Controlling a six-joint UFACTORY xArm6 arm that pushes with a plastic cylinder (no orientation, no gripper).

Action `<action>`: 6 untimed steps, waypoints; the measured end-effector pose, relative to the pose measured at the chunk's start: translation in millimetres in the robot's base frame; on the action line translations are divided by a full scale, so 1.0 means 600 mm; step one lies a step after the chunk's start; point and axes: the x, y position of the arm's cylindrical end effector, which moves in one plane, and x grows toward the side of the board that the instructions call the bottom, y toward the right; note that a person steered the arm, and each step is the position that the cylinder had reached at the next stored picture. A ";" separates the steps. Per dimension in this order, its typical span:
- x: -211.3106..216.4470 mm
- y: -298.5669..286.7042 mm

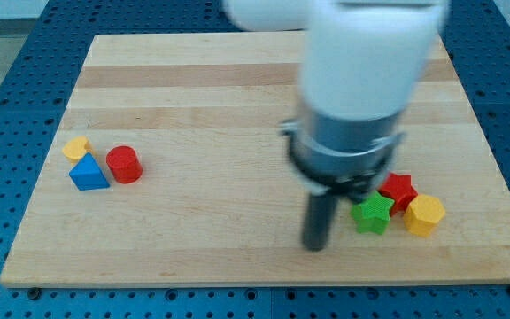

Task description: Push the blue triangle towards the green star

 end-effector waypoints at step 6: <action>-0.176 -0.429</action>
